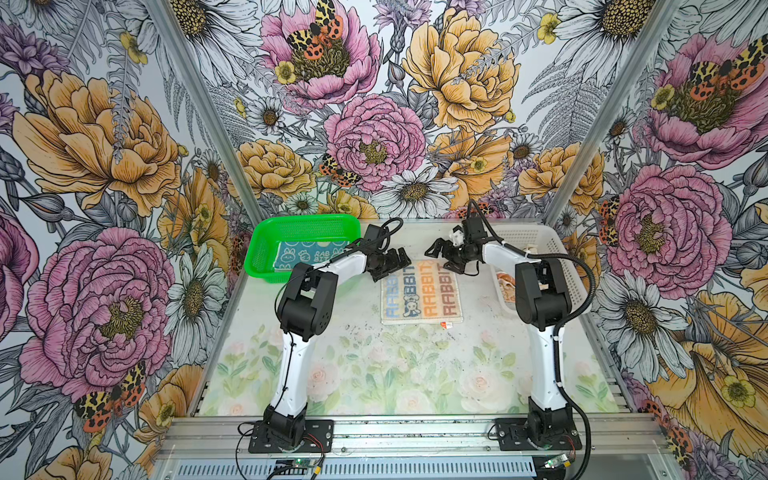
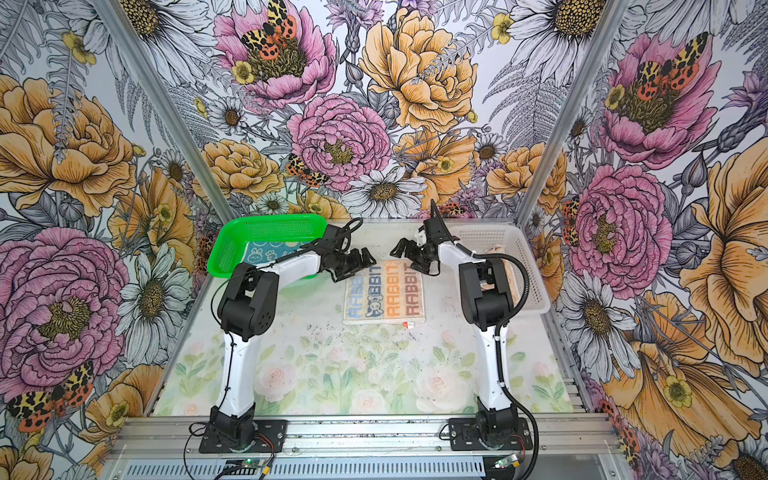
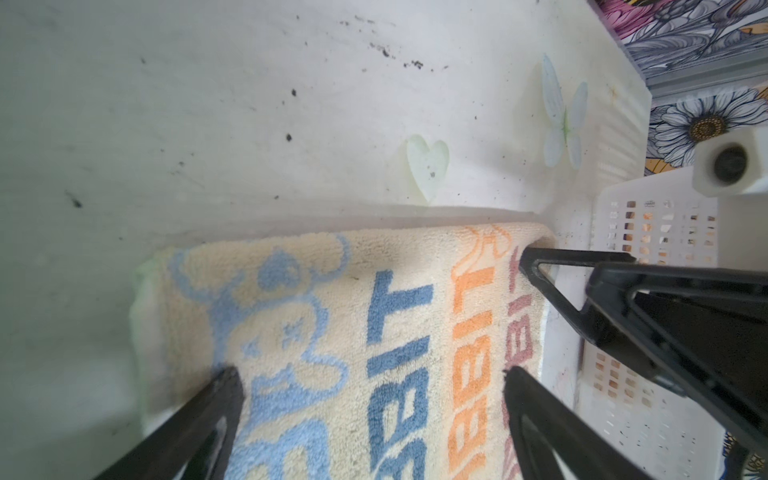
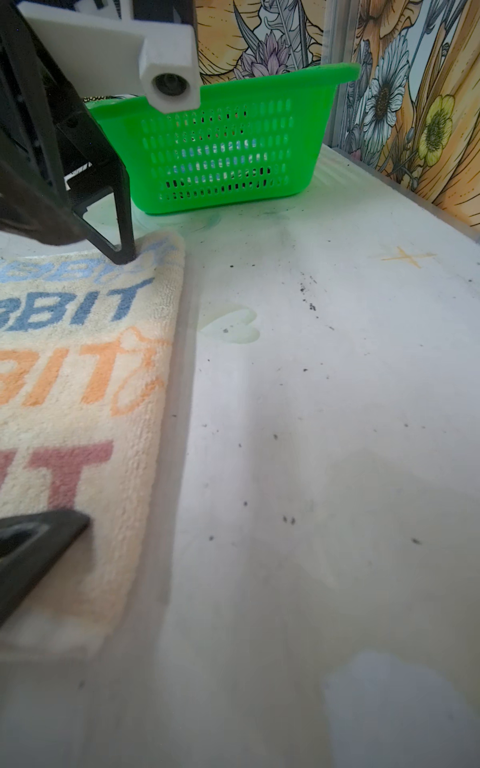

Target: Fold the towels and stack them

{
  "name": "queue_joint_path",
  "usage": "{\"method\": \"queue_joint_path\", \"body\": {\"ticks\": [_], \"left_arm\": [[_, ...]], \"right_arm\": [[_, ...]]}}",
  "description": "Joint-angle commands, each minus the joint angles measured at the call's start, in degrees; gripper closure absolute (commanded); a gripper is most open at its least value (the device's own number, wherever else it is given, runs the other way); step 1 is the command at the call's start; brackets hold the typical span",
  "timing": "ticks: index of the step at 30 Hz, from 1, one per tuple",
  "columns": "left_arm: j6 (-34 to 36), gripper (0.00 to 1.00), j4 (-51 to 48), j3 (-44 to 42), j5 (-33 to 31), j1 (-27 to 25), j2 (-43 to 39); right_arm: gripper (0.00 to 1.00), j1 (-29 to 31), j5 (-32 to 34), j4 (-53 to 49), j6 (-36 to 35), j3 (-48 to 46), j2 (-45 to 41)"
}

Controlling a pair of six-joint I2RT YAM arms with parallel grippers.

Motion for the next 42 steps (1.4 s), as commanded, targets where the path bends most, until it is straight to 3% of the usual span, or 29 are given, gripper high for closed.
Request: {"method": "queue_joint_path", "body": {"ticks": [1,14,23,27,34,42], "left_arm": [[1.27,0.01,-3.11,-4.01,-3.27,-0.84,-1.45],[1.20,0.01,-3.12,-14.59,-5.73,-3.57,-10.36],[7.94,0.01,-10.44,-3.35,-9.64,-2.97,-11.07],[10.51,0.01,-12.71,0.52,-11.19,-3.06,-10.46],[11.80,0.01,-13.10,-0.04,-10.99,-2.81,-10.24],[12.82,0.01,-13.06,-0.30,-10.97,-2.73,-9.65]], "right_arm": [[0.01,0.13,3.12,-2.42,-1.84,-4.08,-0.11],[0.01,2.28,4.75,-2.55,-4.21,-13.00,-7.78],[0.01,1.59,8.04,-8.09,-7.87,-8.21,-15.75],[0.01,1.29,11.47,-11.88,-12.38,-5.27,-14.53],[0.02,1.36,16.40,-16.58,-18.42,0.48,-7.88],[0.20,1.39,20.95,-19.23,-22.04,5.40,-2.16]]}}
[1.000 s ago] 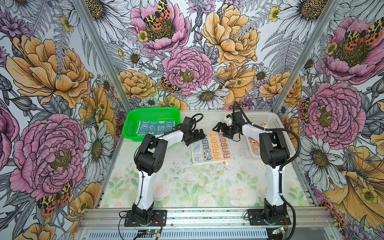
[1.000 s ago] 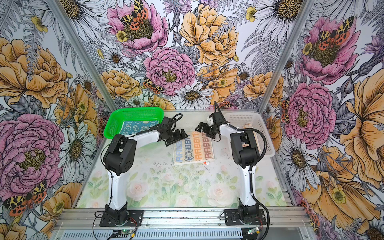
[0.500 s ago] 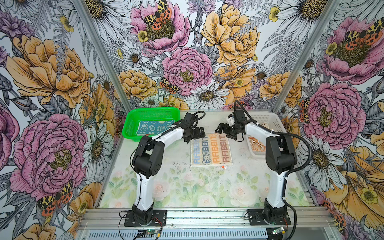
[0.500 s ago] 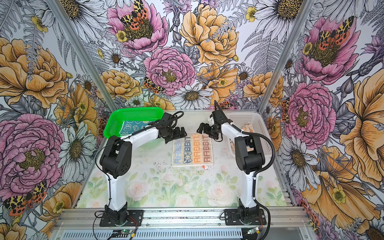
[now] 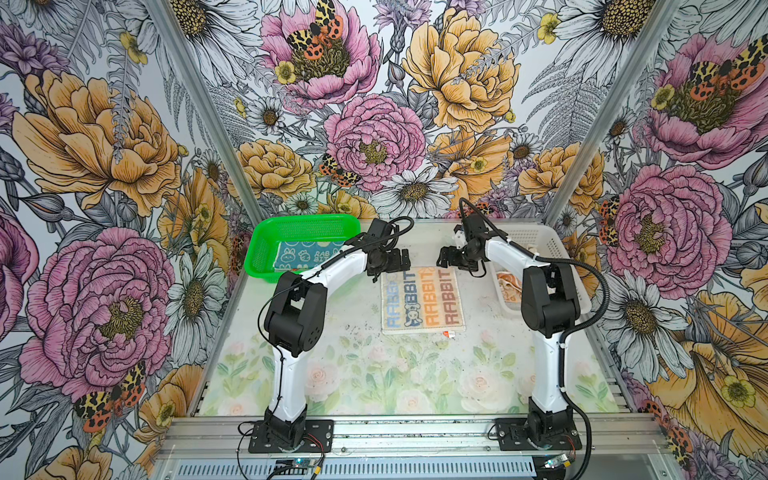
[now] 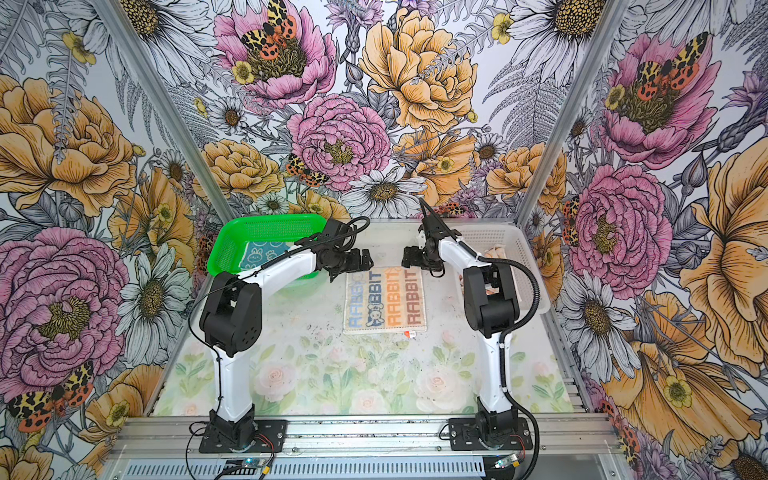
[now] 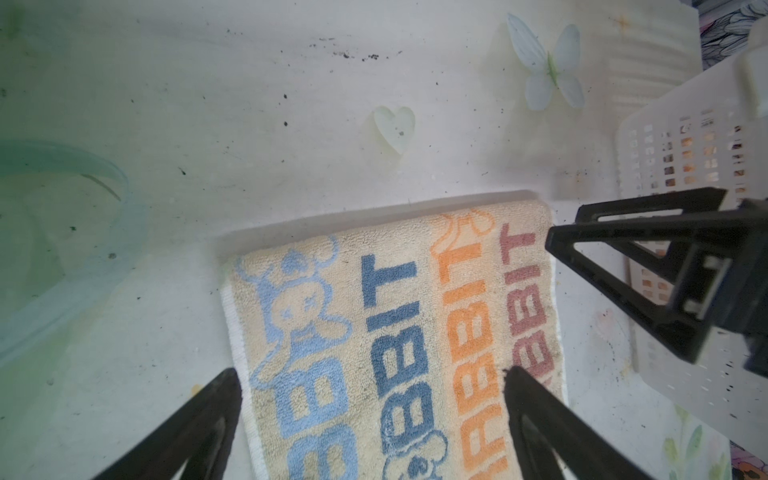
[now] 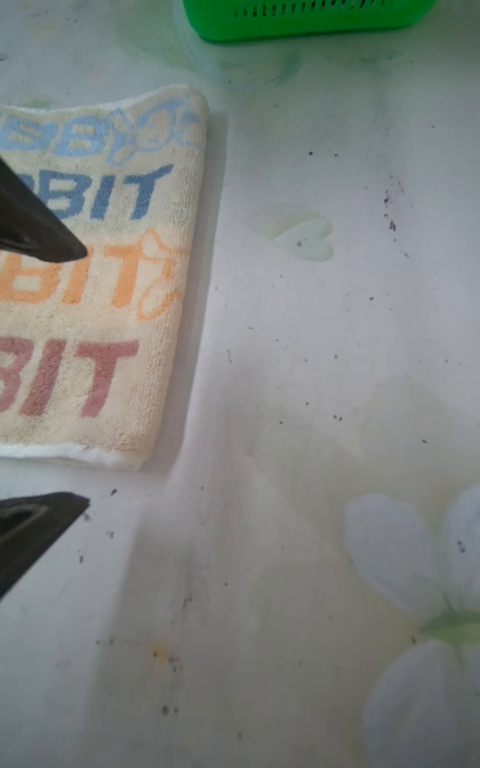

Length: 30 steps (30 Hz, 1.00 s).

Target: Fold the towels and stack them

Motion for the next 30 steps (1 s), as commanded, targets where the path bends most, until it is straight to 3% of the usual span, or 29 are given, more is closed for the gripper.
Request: {"method": "queue_joint_path", "body": {"ticks": [1,11,18,30], "left_arm": [[1.68,0.01,-0.34,-0.49,-0.99,0.54,0.34],[2.51,0.01,-0.49,-0.47,-1.21,0.85,1.37],[5.02,0.01,-3.55,2.50,-3.78,1.29,4.41],[7.58,0.01,-5.49,6.44,-7.17,3.12,8.71]], "right_arm": [[0.23,-0.18,3.95,-2.31,-3.01,3.41,2.31],[0.48,-0.19,5.15,-3.17,-3.81,4.80,5.76],[0.57,-0.28,5.94,-3.21,-4.16,5.92,7.53],[0.86,-0.36,5.03,-3.21,-4.00,6.12,8.29]]}}
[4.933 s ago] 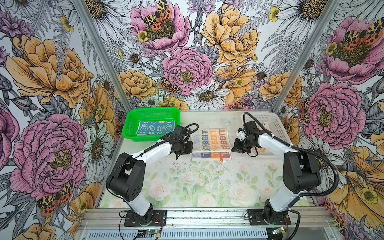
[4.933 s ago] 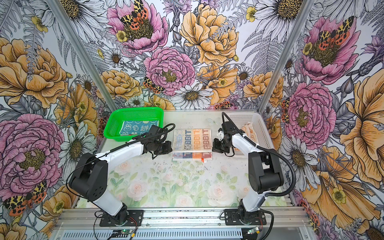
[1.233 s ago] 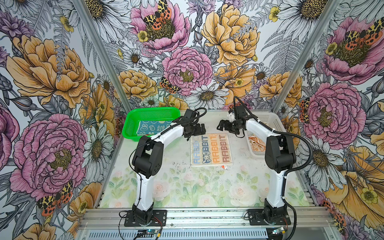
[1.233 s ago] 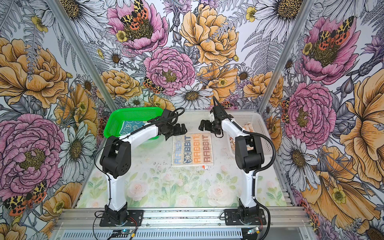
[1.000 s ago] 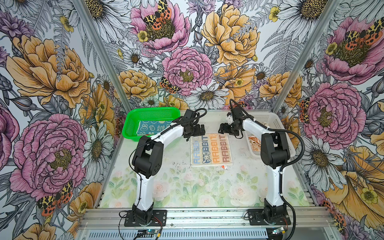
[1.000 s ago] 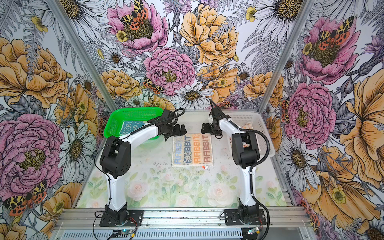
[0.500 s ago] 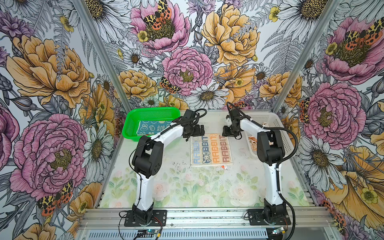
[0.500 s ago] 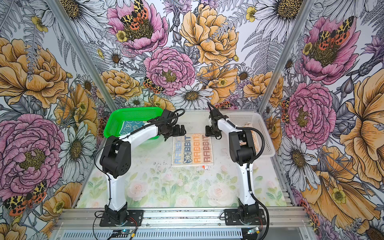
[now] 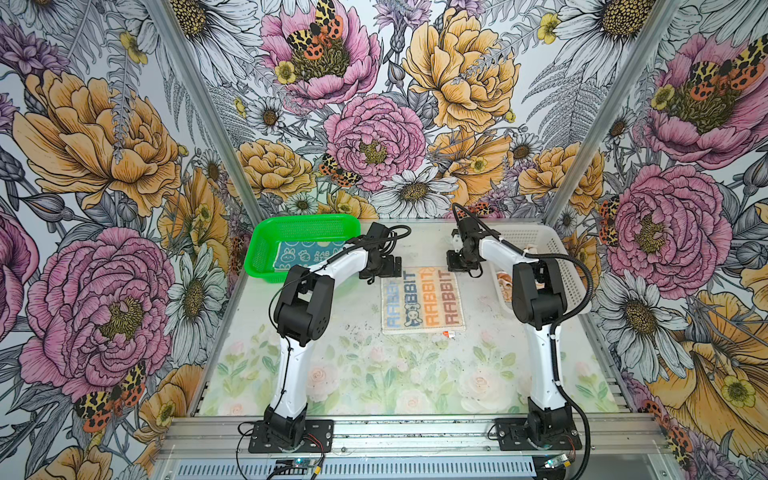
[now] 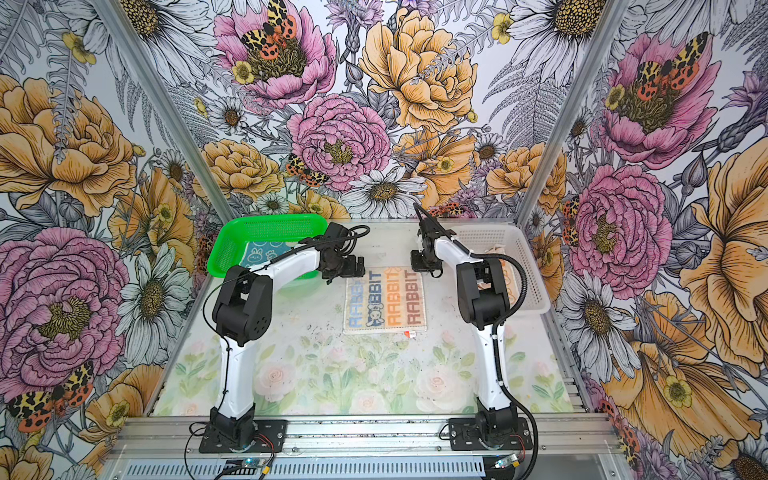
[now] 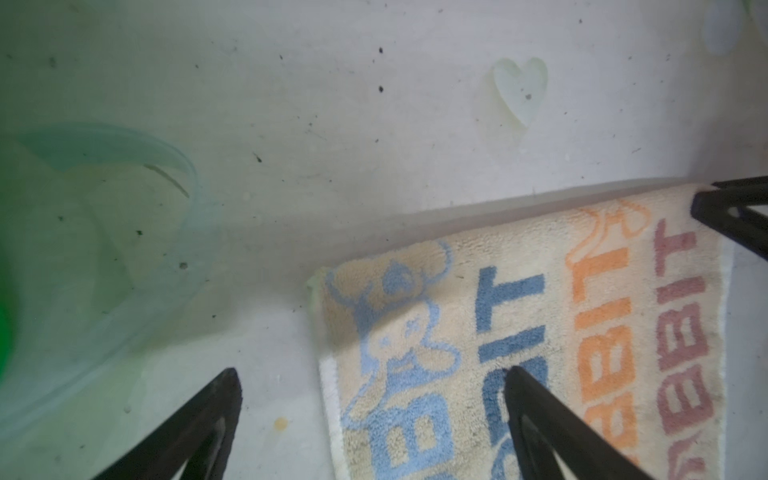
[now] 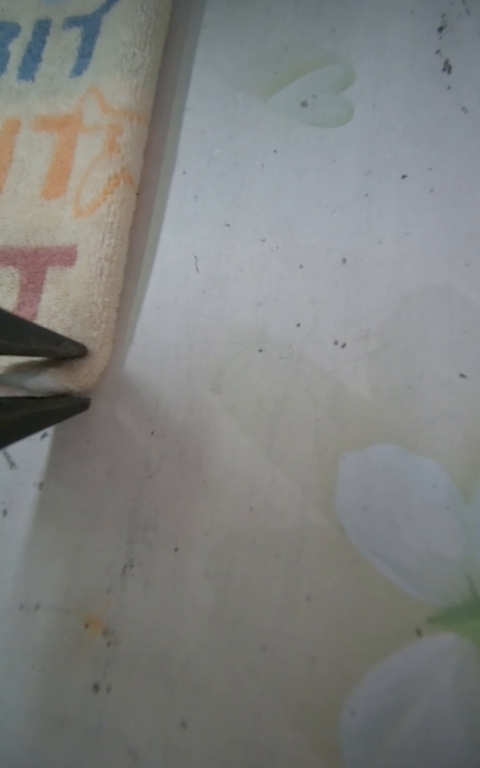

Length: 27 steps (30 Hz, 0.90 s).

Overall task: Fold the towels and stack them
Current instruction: 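Lower both grippers and pinch the far edge corners of the folded towel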

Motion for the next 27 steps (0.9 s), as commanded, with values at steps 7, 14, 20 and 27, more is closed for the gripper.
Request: {"method": "queue_joint_path", "body": {"ticks": [7,14,20,27], "left_arm": [[2.45,0.10,-0.35,4.68,-1.27,0.93,4.82],[2.74,0.35,-0.34,6.63,-0.54,1.20,7.19],[3.08,0.58,-0.35,6.60,-0.92,1.47,7.85],[3.64,0.69,-0.35,6.26,-1.22,1.89,8.27]], "right_arm": [[0.93,-0.37,-0.47,-0.50,-0.14,0.60,2.36],[0.98,-0.37,-0.83,-0.50,-0.19,0.50,2.31],[1.00,-0.59,-1.23,-0.50,-0.15,0.50,2.18],[1.00,-0.57,-1.67,-0.49,-0.01,0.50,1.96]]}}
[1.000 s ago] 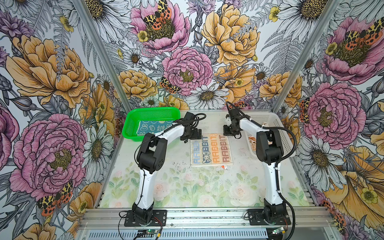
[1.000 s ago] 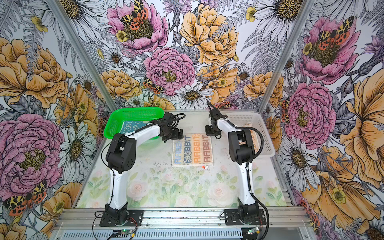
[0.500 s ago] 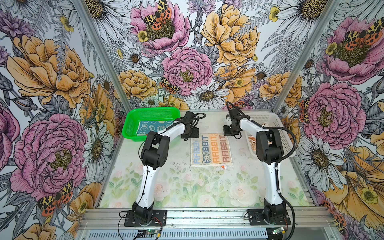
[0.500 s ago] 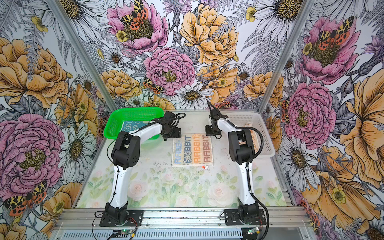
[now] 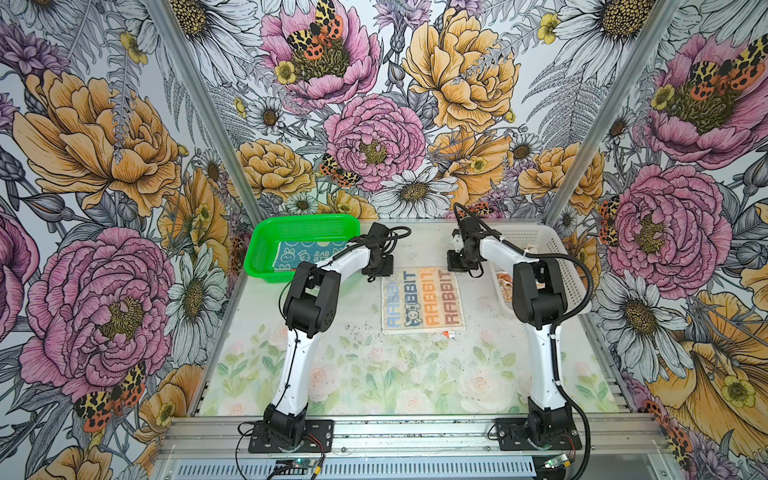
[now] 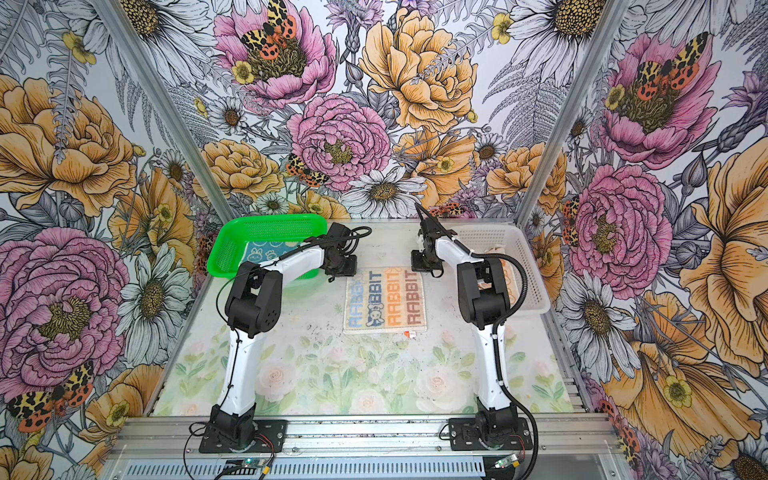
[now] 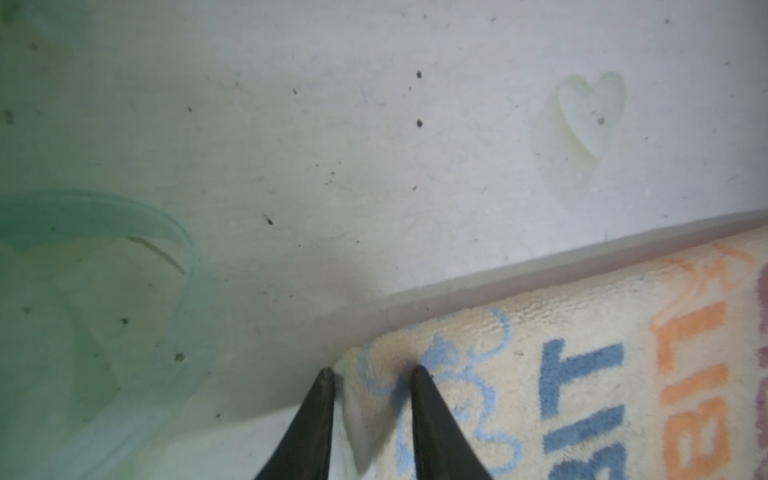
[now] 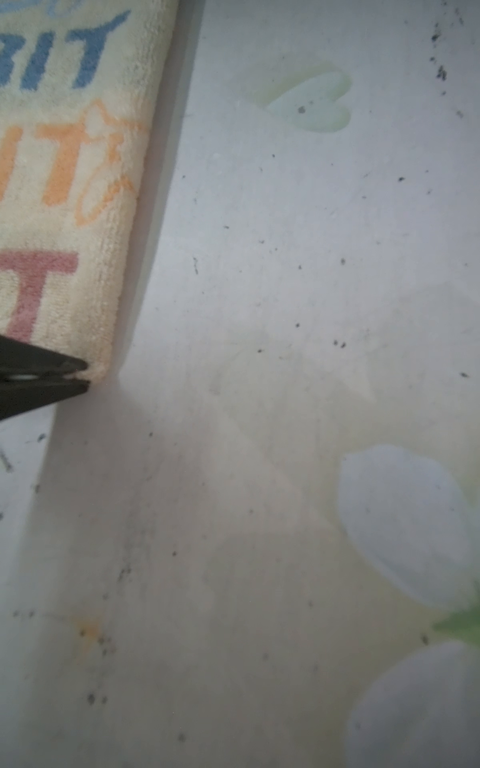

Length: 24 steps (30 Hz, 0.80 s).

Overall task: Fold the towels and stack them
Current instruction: 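Lower both grippers and pinch the far edge corners of the folded towel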

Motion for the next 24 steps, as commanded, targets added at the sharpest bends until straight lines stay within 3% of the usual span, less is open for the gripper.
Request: {"method": "queue_joint_path", "body": {"ticks": [1,9,14,24], "left_arm": [[1.04,0.70,-0.08,1.13,-0.55,1.18,1.56],[1.56,0.82,-0.01,1.91,-0.19,1.58,2.33],[1.85,1.00,-0.01,2.49,0.87,1.47,2.73],[2.69,1.00,-0.09,3.31,3.00,1.03,1.94]], "right_arm": [[1.00,-0.17,-0.34,-0.50,-0.10,0.41,1.87],[1.00,-0.29,-0.97,-0.47,-0.03,0.37,2.09],[1.00,-0.40,-1.54,-0.43,0.11,0.63,1.75],[1.00,-1.10,-3.63,-0.47,1.09,0.98,0.01]]}}
